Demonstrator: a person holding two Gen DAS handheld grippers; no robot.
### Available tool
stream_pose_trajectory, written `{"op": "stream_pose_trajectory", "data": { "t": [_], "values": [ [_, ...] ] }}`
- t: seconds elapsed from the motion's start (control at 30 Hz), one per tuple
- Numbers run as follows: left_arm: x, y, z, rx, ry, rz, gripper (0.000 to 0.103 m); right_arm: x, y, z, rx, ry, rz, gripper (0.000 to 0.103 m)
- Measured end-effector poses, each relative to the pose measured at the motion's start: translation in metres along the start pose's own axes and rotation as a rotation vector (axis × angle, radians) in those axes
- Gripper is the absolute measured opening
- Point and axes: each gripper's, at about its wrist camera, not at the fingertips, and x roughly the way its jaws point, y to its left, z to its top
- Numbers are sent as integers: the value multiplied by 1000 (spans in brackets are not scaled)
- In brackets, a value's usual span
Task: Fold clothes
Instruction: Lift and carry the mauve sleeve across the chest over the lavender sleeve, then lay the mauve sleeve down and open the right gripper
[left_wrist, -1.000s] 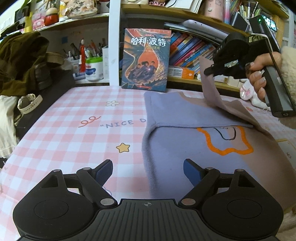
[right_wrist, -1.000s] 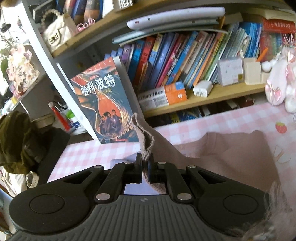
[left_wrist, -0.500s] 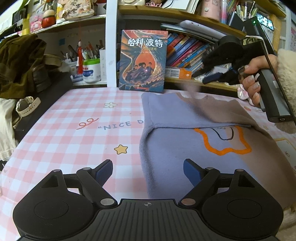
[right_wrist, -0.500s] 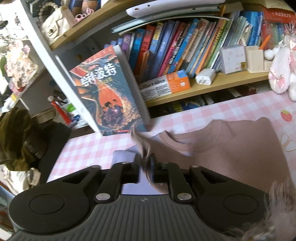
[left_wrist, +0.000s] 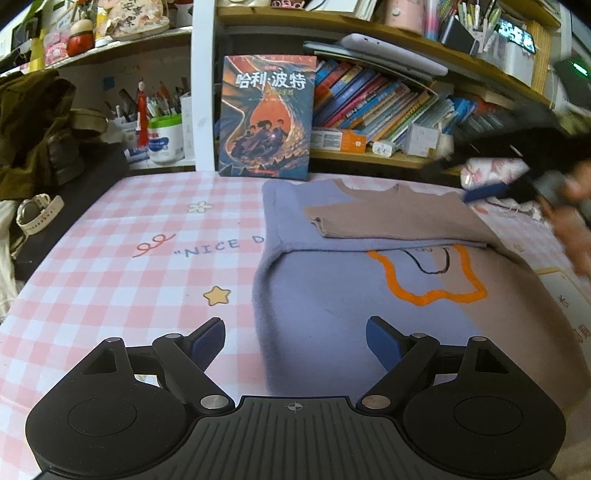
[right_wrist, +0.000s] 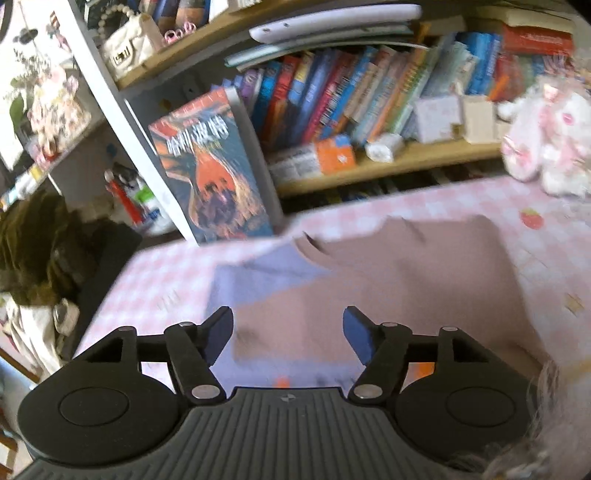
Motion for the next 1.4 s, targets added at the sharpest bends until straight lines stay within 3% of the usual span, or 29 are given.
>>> {"op": "stream_pose_trajectory", "data": {
  "t": [0.47,0.73,1.17,1.4],
  "values": [
    [0,-39,-4,43,39,3,86,-85,-63,-110,-27,63,-195,76],
    [-8,-72,-10,70,65,-1,86,-112,-80,-131,-31,83,-197,77],
    [-42,-101,-44,16,110,37,86,-152,-116,-169,7,123,-185,78],
    [-56,-96,-59,-84,178,45,86,-173,-130,-186,21,129,-178,77]
  ]
}}
